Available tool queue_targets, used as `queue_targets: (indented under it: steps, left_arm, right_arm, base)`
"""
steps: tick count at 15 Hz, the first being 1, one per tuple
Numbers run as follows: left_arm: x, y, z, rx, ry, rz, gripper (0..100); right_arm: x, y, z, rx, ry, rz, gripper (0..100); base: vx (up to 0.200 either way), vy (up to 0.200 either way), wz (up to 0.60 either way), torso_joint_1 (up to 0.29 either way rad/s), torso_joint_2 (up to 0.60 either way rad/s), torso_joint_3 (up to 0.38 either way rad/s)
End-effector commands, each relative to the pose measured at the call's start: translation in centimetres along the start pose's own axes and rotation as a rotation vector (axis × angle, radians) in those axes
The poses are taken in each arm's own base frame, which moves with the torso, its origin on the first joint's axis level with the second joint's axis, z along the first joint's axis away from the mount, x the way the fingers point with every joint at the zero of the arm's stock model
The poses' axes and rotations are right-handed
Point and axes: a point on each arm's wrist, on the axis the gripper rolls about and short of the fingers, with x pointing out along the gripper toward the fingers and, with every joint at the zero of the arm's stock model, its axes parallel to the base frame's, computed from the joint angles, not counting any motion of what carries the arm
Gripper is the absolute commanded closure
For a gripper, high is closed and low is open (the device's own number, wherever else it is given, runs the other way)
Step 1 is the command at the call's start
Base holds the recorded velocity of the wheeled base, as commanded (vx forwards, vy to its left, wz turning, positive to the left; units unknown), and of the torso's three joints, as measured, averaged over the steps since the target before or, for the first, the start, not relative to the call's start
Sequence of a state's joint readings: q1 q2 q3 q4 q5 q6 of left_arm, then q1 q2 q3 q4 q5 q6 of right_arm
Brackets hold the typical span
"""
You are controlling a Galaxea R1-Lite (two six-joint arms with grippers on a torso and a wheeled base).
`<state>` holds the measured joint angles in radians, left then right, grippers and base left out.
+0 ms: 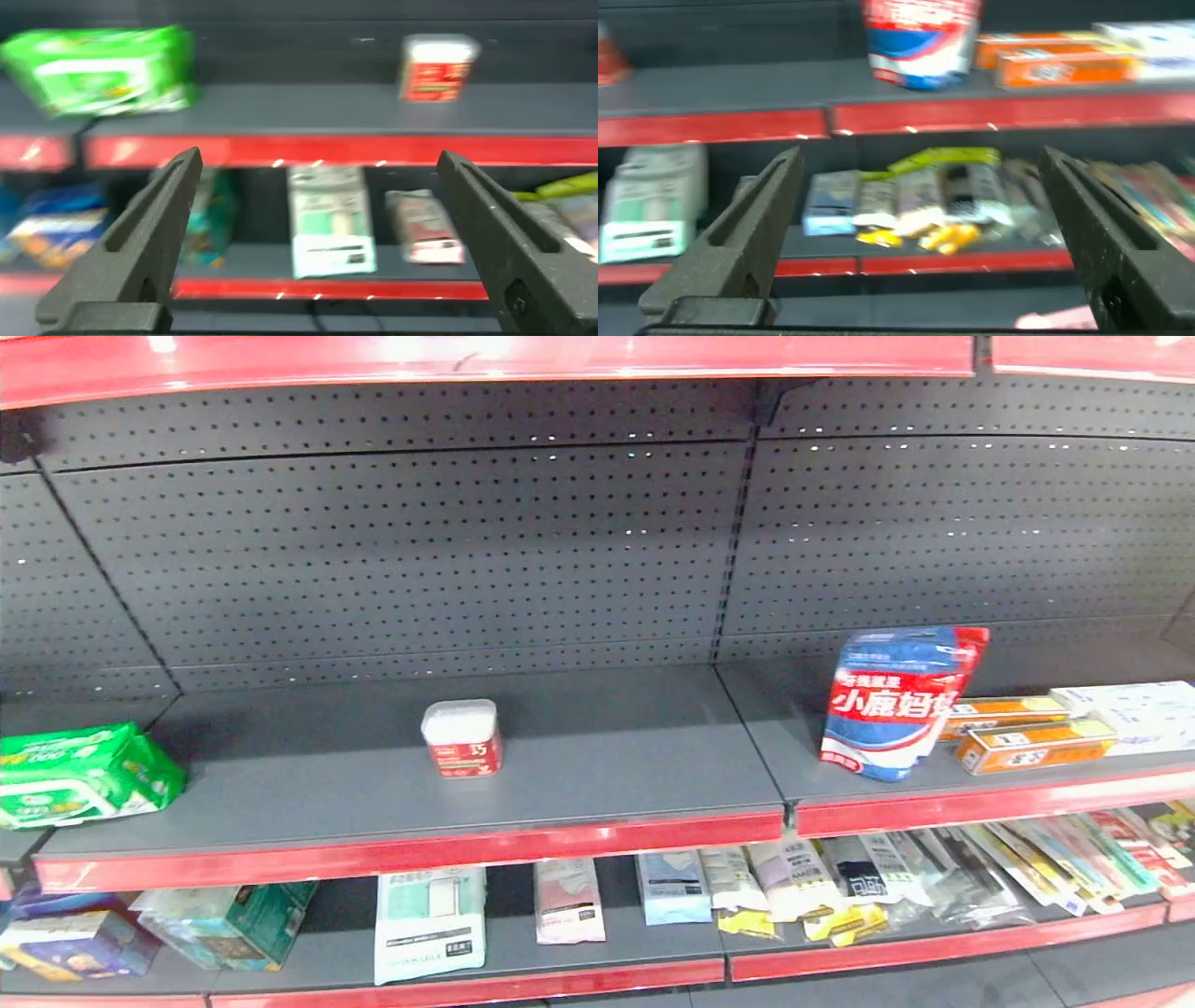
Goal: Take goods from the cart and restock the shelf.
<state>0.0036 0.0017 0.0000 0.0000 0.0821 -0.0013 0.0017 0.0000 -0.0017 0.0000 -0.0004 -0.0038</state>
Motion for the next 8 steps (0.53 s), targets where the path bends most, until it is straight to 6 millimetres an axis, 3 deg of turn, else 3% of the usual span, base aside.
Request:
queue_targets:
  steps: [1, 8]
  left_arm:
    - [0.01, 0.00, 0.00, 0.000, 0.001, 0.000, 0]
    - [0.01, 0.00, 0.00, 0.000, 0.001, 0.000, 0]
  right_arm:
    - [0.01, 0.00, 0.00, -0.001, 0.002, 0.000, 0]
    - [0.01, 0.00, 0.00, -0.001, 0.002, 0.000, 0]
  base:
    - [0.000, 0.000, -0.60, 0.002, 0.01, 0.002]
    - [0.000, 0.000, -0.60, 0.002, 0.00, 0.005]
